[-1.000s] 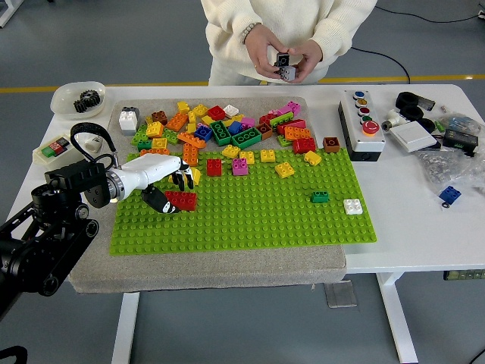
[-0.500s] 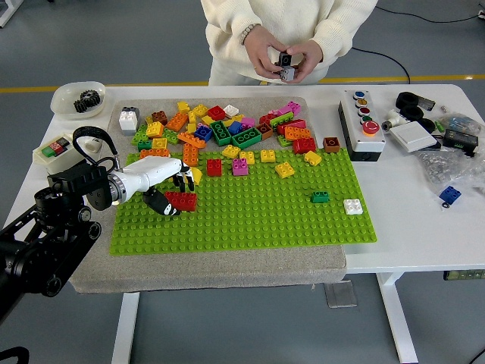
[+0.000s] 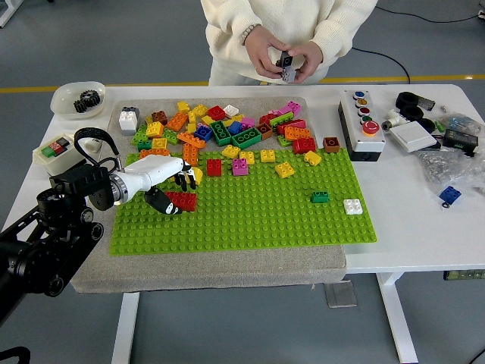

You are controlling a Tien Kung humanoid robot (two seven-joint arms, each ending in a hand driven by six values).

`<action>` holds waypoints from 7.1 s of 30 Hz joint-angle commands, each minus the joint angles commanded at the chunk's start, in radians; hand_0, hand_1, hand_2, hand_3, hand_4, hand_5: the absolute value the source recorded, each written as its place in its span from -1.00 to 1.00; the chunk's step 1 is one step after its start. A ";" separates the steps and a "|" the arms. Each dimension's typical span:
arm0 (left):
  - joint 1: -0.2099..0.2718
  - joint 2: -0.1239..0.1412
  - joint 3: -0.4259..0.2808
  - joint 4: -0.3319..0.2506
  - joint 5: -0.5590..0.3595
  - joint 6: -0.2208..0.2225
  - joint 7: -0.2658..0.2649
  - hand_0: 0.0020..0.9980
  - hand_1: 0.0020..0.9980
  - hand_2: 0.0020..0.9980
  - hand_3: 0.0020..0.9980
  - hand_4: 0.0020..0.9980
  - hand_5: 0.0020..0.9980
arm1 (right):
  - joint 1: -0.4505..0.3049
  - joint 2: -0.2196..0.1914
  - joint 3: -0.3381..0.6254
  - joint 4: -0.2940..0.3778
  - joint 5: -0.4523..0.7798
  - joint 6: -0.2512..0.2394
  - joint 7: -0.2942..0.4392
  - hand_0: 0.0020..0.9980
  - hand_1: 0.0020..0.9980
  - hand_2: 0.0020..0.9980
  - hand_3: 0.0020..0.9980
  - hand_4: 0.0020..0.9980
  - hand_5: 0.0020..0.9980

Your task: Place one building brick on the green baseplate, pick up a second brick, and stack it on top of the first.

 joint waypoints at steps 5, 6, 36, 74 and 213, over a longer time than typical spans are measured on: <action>0.000 0.003 0.005 -0.003 0.000 -0.020 -0.006 0.15 -0.04 -0.04 0.08 0.85 -1.00 | -0.001 0.001 -0.003 0.000 0.001 0.000 0.000 0.49 0.31 0.45 0.24 0.69 -0.38; 0.001 0.004 0.005 -0.004 0.000 -0.022 -0.007 0.15 -0.04 -0.04 0.08 0.85 -1.00 | -0.001 0.001 -0.003 0.000 0.001 0.001 0.000 0.49 0.31 0.45 0.24 0.69 -0.38; 0.005 0.003 -0.003 -0.025 0.000 -0.033 0.004 0.11 -0.06 -0.04 0.10 0.87 -1.00 | -0.004 0.001 -0.006 0.000 0.000 0.002 -0.001 0.49 0.31 0.45 0.24 0.69 -0.37; -0.015 0.005 0.000 -0.029 0.000 -0.058 -0.014 -0.01 -0.23 -0.18 -0.05 0.81 -1.00 | 0.000 0.000 0.001 0.000 0.000 0.003 0.000 0.49 0.31 0.45 0.24 0.69 -0.36; 0.083 -0.109 0.038 -0.184 -0.067 -0.030 0.282 -0.01 -0.25 -0.19 -0.03 0.87 -1.00 | 0.009 -0.012 0.002 0.000 -0.011 0.004 0.000 0.50 0.32 0.45 0.24 0.69 -0.37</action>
